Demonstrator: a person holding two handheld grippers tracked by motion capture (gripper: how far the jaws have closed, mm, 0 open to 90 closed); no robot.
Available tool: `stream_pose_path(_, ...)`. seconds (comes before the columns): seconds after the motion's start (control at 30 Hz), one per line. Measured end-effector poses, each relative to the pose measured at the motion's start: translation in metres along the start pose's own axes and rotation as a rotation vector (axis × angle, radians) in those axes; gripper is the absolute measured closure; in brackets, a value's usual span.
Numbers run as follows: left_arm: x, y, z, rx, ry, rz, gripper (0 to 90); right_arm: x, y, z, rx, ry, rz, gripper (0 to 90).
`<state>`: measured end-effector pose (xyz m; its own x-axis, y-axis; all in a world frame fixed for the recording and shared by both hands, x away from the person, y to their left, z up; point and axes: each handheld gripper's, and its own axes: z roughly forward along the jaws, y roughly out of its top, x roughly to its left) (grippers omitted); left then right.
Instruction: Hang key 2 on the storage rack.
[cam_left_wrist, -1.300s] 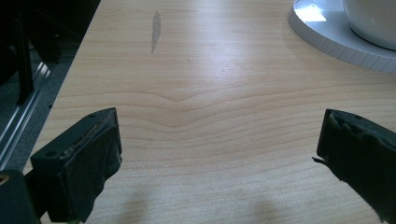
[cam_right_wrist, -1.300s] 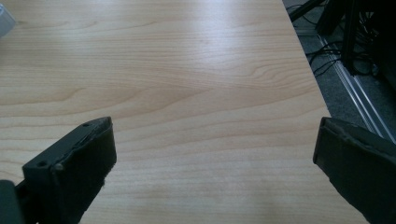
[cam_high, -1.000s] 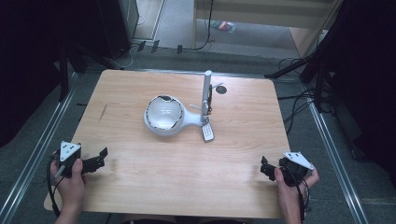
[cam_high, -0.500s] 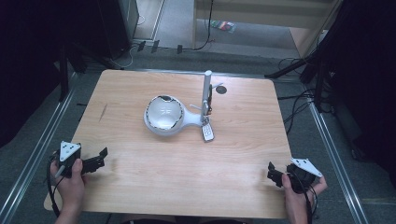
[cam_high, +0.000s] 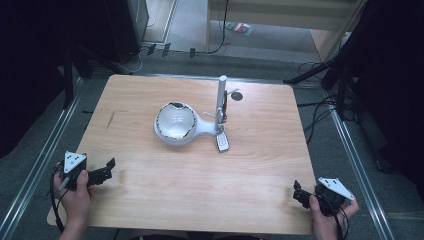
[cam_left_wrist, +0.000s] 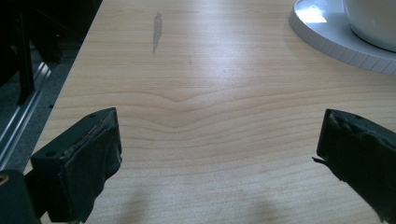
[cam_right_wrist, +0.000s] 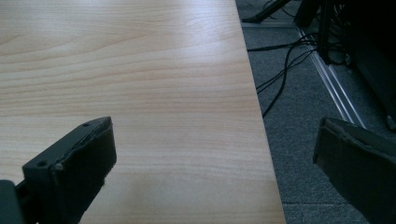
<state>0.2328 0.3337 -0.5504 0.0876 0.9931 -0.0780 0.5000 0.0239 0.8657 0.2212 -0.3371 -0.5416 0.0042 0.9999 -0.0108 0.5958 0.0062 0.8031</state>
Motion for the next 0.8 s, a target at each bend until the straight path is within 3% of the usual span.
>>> stream_pose_path(0.37,-0.0003,0.0001,0.0004,0.001,0.002,0.002,0.1,-0.0058,-0.0079,-0.0045,-0.030,0.043,0.030,0.0)
stream_pose_path(0.43,-0.0003,0.0001,0.0007,0.001,0.001,0.002,0.1,-0.0049,-0.0096,-0.0040,-0.037,0.038,0.018,0.0)
stream_pose_path(0.57,0.0004,0.0004,0.0008,0.009,-0.003,-0.007,0.1,-0.0071,-0.0092,-0.0037,-0.052,0.032,0.046,0.0)
stream_pose_path(0.8,0.0020,0.0006,0.0010,0.011,-0.026,-0.009,0.1,-0.0063,-0.0103,-0.0039,-0.048,0.032,0.050,0.0)
